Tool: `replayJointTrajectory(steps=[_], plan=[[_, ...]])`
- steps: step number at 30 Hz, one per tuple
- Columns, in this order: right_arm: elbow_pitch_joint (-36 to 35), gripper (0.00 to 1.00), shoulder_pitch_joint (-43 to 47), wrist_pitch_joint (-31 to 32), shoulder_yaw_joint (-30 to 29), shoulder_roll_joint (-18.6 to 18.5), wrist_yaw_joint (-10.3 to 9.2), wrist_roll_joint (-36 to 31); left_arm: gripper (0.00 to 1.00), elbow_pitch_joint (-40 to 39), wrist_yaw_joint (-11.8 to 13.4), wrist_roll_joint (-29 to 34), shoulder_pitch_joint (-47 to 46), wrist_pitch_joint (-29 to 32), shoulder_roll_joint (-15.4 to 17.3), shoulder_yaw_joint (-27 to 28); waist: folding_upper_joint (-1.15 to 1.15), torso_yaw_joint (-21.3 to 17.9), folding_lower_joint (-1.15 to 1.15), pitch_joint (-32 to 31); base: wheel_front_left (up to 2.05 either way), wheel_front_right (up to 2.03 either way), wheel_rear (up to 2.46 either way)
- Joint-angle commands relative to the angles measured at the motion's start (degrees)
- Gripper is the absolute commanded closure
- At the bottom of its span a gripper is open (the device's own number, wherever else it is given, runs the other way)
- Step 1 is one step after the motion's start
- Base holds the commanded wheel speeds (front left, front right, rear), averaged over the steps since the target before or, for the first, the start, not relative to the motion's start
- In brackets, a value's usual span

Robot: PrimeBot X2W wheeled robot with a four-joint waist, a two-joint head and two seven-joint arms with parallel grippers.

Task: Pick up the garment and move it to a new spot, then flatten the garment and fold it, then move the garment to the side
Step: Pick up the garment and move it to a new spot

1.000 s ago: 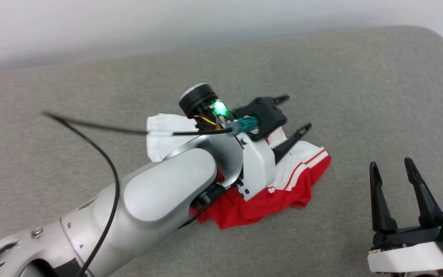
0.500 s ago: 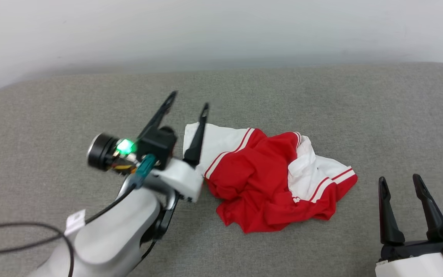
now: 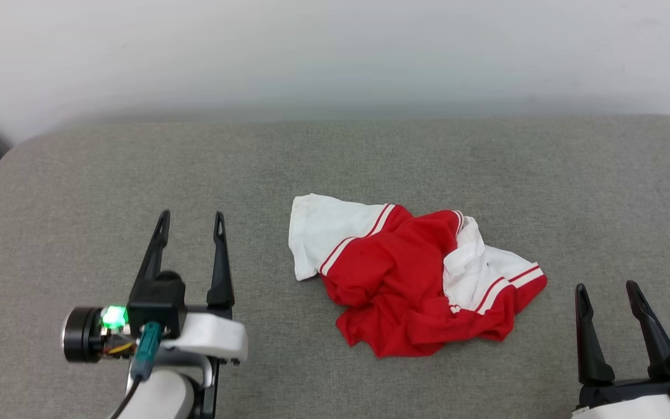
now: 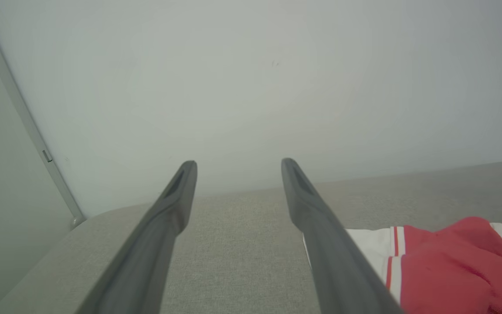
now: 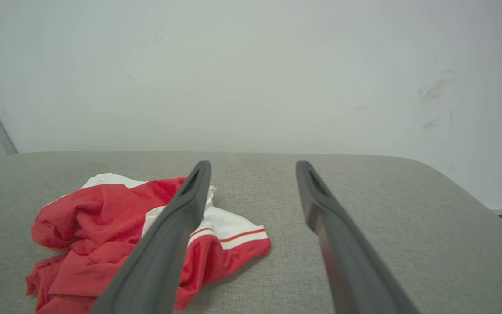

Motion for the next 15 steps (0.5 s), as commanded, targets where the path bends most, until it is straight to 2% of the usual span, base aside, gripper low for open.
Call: replayJointTrajectory(steps=[1, 7, 15], plan=[[0.11, 0.00, 0.37, -0.12, -0.01, 0.10, -0.04, 0.05, 0.00, -0.25, -0.17, 0.60, 0.90, -0.25, -0.30, 0.52, 0.00, 0.11, 0.00, -0.26, 0.00, 0.00, 0.00], [0.64, 0.00, 1.46, -0.12, 0.10, 0.10, -0.04, 0.54, 0.00, -1.12, -3.28, 4.81, 7.59, -0.21, -3.45, 5.85, 0.00, 0.31, 0.00, -1.65, 0.00, 0.00, 0.00], [1.59, 0.00, 2.68, -0.12, 0.40, 0.10, -0.04, 1.59, 0.00, -0.04, -8.92, 9.14, 13.53, -0.21, -7.73, 11.17, 0.00, 0.33, 0.00, -3.23, 0.00, 0.00, 0.00]])
